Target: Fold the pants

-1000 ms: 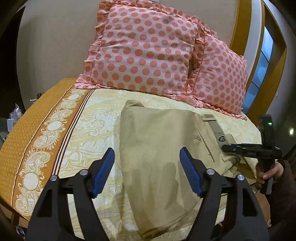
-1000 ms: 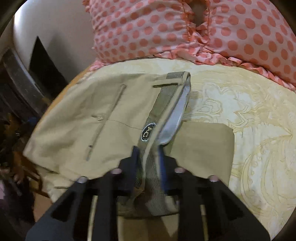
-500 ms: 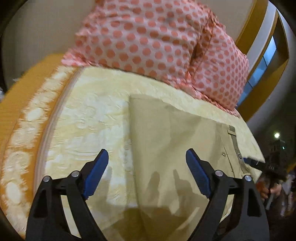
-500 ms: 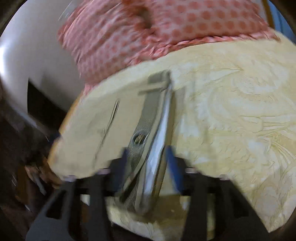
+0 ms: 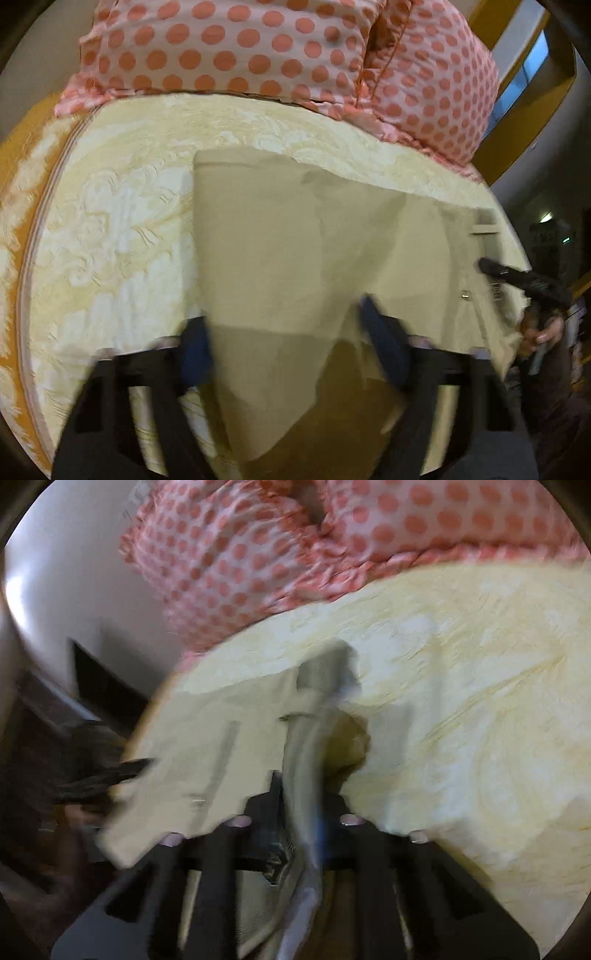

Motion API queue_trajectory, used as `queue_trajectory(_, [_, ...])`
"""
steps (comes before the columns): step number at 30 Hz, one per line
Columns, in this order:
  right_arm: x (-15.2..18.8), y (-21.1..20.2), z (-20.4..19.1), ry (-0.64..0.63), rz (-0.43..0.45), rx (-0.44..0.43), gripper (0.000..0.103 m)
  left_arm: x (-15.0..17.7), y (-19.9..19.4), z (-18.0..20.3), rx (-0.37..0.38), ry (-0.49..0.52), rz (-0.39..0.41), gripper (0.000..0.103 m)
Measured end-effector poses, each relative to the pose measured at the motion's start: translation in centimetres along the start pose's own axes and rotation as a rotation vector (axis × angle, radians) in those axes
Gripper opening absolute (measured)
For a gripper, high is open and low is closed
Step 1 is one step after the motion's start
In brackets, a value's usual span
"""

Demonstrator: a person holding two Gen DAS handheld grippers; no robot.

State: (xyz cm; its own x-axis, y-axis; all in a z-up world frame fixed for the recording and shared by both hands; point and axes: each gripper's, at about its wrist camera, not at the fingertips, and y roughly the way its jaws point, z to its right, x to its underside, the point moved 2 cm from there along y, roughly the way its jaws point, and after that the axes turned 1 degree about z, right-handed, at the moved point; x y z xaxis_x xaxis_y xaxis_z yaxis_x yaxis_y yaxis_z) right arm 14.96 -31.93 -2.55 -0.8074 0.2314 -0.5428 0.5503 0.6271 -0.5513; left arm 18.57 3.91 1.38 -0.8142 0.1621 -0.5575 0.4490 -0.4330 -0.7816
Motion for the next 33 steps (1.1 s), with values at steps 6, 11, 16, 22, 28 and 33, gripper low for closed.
queue_trajectory(6, [-3.1, -0.4, -0.7, 0.006, 0.075, -0.033, 0.010, -2.4, -1.0, 0.1, -0.008, 0.020, 0.051, 0.005])
queue_trajectory(11, [-7.5, 0.3, 0.2, 0.016, 0.168, 0.043, 0.009, -7.2, 0.0, 1.5, -0.107, 0.055, 0.167, 0.005])
queue_trajectory(16, [-8.7, 0.7, 2.2, 0.048, 0.177, 0.370, 0.033, -8.8, 2.5, 2.1, -0.377, 0.101, 0.162, 0.025])
queue_trajectory(22, [-3.6, -1.5, -2.3, -0.067, 0.167, 0.106, 0.058, -3.7, -3.9, 4.9, -0.196, 0.109, 0.278, 0.042])
queue_trajectory(28, [-1.7, 2.3, -2.9, -0.069, 0.042, 0.285, 0.071, -0.9, 1.7, 6.3, -0.131, 0.080, 0.060, 0.058])
queue_trajectory(33, [3.2, -0.7, -7.6, -0.204, 0.165, 0.394, 0.097, 2.2, -3.3, 7.3, -0.202, 0.086, 0.202, 0.088])
